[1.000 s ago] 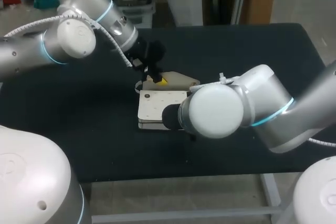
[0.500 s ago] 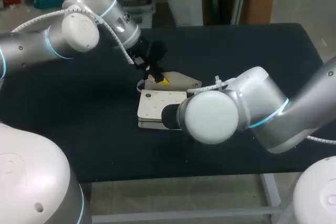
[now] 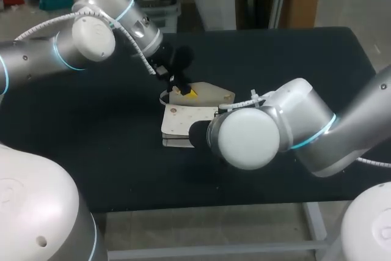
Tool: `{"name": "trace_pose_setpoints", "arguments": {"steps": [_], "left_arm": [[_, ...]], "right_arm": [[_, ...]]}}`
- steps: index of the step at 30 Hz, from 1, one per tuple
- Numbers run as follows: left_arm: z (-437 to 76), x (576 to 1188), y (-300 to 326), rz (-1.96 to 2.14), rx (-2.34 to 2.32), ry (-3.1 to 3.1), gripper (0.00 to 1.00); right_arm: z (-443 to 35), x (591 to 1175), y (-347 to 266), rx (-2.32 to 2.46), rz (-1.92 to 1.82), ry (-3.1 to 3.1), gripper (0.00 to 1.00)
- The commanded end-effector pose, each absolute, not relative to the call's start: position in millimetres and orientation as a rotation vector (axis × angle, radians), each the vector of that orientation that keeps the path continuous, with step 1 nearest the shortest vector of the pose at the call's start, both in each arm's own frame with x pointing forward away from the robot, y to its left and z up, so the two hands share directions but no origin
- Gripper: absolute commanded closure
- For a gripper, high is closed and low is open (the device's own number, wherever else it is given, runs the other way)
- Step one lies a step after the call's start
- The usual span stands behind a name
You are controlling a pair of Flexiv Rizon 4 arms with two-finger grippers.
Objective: Pick up the bag, open it, inspect its contents, close it, and place it on the opposite side
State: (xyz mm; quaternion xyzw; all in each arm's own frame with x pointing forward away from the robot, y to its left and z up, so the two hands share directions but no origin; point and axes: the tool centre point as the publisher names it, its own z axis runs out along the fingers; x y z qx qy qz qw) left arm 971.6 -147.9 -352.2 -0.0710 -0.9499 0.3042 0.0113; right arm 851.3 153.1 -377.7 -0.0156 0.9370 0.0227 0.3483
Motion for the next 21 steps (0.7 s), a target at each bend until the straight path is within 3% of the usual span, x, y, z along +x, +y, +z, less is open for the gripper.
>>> {"name": "trace_pose_setpoints", "arguments": {"steps": [1, 21], "left_arm": [[-353.2, 951.1, -144.4, 1.021, -0.230, -3.047, 1.00], [-369.6, 910.1, -151.7, 1.170, -0.663, -3.268, 1.00]], "right_arm": [[-381.6, 855.3, 148.8, -0.034, 0.071, 2.424, 1.00], [-382.0, 856.2, 148.1, -0.029, 0.071, 2.425, 1.00]]}}
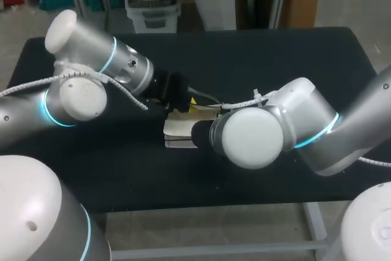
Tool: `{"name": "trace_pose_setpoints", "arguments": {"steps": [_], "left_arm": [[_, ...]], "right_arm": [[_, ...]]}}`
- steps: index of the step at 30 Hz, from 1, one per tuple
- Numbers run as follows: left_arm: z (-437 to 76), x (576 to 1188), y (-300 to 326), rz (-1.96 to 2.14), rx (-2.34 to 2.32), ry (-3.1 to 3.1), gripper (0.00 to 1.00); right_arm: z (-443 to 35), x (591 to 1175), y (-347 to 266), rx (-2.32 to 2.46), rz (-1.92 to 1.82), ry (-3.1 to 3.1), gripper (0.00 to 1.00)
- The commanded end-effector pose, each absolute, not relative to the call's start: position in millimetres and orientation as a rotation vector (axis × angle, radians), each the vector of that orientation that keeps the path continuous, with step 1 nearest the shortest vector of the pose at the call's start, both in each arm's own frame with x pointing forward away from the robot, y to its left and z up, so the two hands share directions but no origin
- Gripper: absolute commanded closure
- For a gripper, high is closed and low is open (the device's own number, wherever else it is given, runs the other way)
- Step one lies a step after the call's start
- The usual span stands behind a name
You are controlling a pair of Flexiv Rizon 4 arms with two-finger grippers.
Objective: Pick up the bag, open it, inspect its contents, close it, and place it on the opposite side
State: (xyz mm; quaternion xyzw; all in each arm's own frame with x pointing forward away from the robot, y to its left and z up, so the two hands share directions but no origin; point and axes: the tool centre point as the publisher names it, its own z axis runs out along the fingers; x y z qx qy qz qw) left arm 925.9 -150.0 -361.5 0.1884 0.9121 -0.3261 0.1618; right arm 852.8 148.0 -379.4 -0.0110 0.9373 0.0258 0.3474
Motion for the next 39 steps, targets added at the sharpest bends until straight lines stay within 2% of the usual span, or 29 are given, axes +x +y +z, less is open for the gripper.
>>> {"name": "trace_pose_setpoints", "arguments": {"steps": [1, 7, 9, 12, 13, 14, 17, 20, 22, 24, 30, 35, 37, 38, 39], "left_arm": [[-371.2, 909.2, -152.4, -0.889, 0.534, 2.550, 1.00], [-383.7, 910.5, -152.0, -0.829, 0.566, 2.591, 1.00], [-384.4, 910.8, -149.5, -0.840, 0.566, 2.595, 0.79], [-380.8, 910.4, -145.1, -0.882, 0.553, 2.583, 0.60], [-378.9, 910.4, -143.8, -0.890, 0.549, 2.580, 0.49], [-376.9, 910.2, -142.7, -0.896, 0.546, 2.574, 0.25], [-369.2, 909.6, -139.0, -0.937, 0.528, 2.556, 0.18], [-361.8, 909.3, -136.0, -0.965, 0.516, 2.538, 0.16], [-355.9, 909.7, -135.1, -0.991, 0.491, 2.520, 0.18], [-350.3, 910.0, -134.1, -1.004, 0.483, 2.501, 0.25], [-338.9, 917.4, -137.3, -0.997, 0.464, 2.480, 0.58], [-338.2, 923.9, -141.4, -0.962, 0.456, 2.500, 0.75], [-338.1, 925.5, -140.8, -0.960, 0.453, 2.503, 0.96], [-338.1, 925.9, -140.4, -0.959, 0.451, 2.504, 1.00], [-338.0, 925.7, -139.7, -0.956, 0.451, 2.504, 1.00]], "right_arm": [[-382.0, 856.2, 148.1, -0.029, 0.071, 2.425, 1.00], [-382.0, 856.2, 148.1, -0.029, 0.071, 2.425, 1.00], [-382.0, 856.2, 148.1, -0.029, 0.071, 2.425, 1.00], [-382.0, 856.2, 148.1, -0.029, 0.071, 2.425, 1.00], [-382.0, 856.2, 148.1, -0.029, 0.071, 2.425, 1.00], [-382.0, 856.2, 148.1, -0.029, 0.071, 2.425, 1.00], [-382.0, 856.2, 148.1, -0.029, 0.071, 2.425, 1.00], [-382.0, 856.2, 148.1, -0.029, 0.071, 2.425, 1.00], [-382.0, 856.2, 148.1, -0.029, 0.071, 2.425, 1.00], [-382.0, 856.2, 148.1, -0.029, 0.071, 2.425, 1.00], [-382.0, 856.2, 148.1, -0.029, 0.071, 2.425, 1.00], [-382.0, 856.2, 148.1, -0.029, 0.071, 2.425, 1.00], [-382.0, 856.2, 148.1, -0.029, 0.071, 2.425, 1.00], [-382.0, 856.2, 148.1, -0.029, 0.071, 2.425, 1.00], [-382.0, 856.2, 148.1, -0.029, 0.071, 2.425, 1.00]]}}
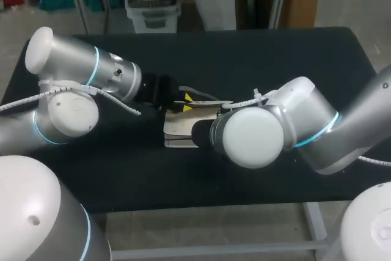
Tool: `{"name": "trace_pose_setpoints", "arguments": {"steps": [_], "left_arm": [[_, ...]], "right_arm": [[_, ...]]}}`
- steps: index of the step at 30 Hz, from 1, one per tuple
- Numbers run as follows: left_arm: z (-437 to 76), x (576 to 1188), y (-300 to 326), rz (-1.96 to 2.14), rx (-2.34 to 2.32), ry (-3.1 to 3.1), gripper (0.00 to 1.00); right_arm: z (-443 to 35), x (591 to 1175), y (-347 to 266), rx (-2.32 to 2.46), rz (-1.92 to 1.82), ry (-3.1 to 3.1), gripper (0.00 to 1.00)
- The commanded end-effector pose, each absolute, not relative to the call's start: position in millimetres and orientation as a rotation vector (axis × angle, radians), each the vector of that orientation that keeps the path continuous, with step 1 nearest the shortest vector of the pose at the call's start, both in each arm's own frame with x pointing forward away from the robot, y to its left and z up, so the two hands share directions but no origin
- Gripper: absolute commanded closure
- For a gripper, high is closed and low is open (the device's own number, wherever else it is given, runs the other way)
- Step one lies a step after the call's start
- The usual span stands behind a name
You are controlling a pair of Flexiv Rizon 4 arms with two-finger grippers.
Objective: Pick up the bag, open it, inspect its contents, close it, and place it on the opposite side
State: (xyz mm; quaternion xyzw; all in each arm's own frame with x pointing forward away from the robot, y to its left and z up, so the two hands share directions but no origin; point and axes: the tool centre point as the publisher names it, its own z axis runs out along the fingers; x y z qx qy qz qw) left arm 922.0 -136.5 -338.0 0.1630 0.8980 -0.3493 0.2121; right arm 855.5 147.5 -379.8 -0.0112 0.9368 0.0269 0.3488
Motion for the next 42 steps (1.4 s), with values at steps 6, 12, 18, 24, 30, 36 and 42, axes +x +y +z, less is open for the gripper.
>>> {"name": "trace_pose_setpoints", "arguments": {"steps": [6, 12, 18, 24, 30, 36, 42], "left_arm": [[-342.4, 917.5, -135.0, -0.949, 0.481, 2.505, 1.00], [-350.0, 904.3, -134.2, -0.937, 0.526, 2.519, 1.00], [-360.5, 895.5, -133.8, -0.935, 0.600, 2.562, 1.00], [-372.5, 896.9, -136.7, -0.896, 0.686, 2.628, 1.00], [-373.7, 902.2, -137.6, -0.859, 0.714, 2.653, 1.00], [-367.4, 901.9, -131.8, -0.874, 0.716, 2.631, 0.59], [-358.9, 902.1, -129.9, -0.912, 0.700, 2.592, 0.58]], "right_arm": [[-382.0, 856.2, 148.1, -0.029, 0.071, 2.425, 1.00], [-382.0, 856.2, 148.1, -0.029, 0.071, 2.425, 1.00], [-382.0, 856.2, 148.1, -0.029, 0.071, 2.425, 1.00], [-382.0, 856.2, 148.1, -0.029, 0.071, 2.425, 1.00], [-382.0, 856.2, 148.1, -0.029, 0.071, 2.425, 1.00], [-382.0, 856.2, 148.1, -0.029, 0.071, 2.425, 1.00], [-382.0, 856.2, 148.1, -0.029, 0.071, 2.425, 1.00]]}}
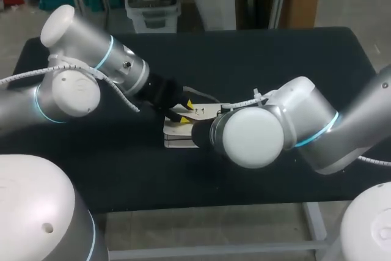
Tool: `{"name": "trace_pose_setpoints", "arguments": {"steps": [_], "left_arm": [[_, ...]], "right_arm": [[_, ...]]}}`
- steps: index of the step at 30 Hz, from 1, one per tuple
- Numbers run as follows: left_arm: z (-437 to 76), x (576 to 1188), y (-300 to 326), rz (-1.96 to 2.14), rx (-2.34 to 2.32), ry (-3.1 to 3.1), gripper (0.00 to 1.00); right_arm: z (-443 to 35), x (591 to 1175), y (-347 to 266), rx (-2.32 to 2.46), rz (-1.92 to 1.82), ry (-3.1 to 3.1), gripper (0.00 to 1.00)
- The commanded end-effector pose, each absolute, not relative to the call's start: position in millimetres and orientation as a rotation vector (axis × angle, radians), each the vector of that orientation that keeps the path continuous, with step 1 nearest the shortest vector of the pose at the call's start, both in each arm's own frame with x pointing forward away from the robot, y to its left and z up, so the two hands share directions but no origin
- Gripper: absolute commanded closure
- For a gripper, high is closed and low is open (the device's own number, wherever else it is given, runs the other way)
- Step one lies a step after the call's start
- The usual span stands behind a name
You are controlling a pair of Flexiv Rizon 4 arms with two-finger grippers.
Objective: Pick up the bag, open it, inspect its contents, close it, and place it on the opposite side
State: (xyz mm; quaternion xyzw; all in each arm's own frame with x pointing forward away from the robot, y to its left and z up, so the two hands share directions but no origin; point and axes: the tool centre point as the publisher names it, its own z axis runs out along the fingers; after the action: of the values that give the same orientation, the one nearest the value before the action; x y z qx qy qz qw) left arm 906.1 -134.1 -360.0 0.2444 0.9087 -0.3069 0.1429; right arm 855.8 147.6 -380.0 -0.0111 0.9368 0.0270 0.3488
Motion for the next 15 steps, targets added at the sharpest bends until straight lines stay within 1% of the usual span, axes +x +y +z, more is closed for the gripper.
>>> {"name": "trace_pose_setpoints", "arguments": {"steps": [1, 3, 5, 9, 11, 12, 15], "left_arm": [[-357.4, 901.9, -130.0, -0.921, 0.700, 2.585, 0.59], [-354.2, 902.0, -130.3, -0.943, 0.700, 2.570, 0.63], [-351.5, 902.3, -130.1, -0.967, 0.707, 2.559, 0.72], [-346.5, 903.4, -128.0, -1.044, 0.734, 2.534, 0.71], [-342.8, 904.6, -126.7, -1.099, 0.744, 2.512, 0.77], [-342.1, 904.8, -126.6, -1.112, 0.750, 2.507, 0.78], [-339.2, 904.4, -126.1, -1.159, 0.801, 2.492, 0.75]], "right_arm": [[-382.0, 856.2, 148.1, -0.029, 0.071, 2.425, 1.00], [-382.0, 856.2, 148.1, -0.029, 0.071, 2.425, 1.00], [-382.0, 856.2, 148.1, -0.029, 0.071, 2.425, 1.00], [-382.0, 856.2, 148.1, -0.029, 0.071, 2.425, 1.00], [-382.0, 856.2, 148.1, -0.029, 0.071, 2.425, 1.00], [-382.0, 856.2, 148.1, -0.029, 0.071, 2.425, 1.00], [-382.0, 856.2, 148.1, -0.029, 0.071, 2.425, 1.00]]}}
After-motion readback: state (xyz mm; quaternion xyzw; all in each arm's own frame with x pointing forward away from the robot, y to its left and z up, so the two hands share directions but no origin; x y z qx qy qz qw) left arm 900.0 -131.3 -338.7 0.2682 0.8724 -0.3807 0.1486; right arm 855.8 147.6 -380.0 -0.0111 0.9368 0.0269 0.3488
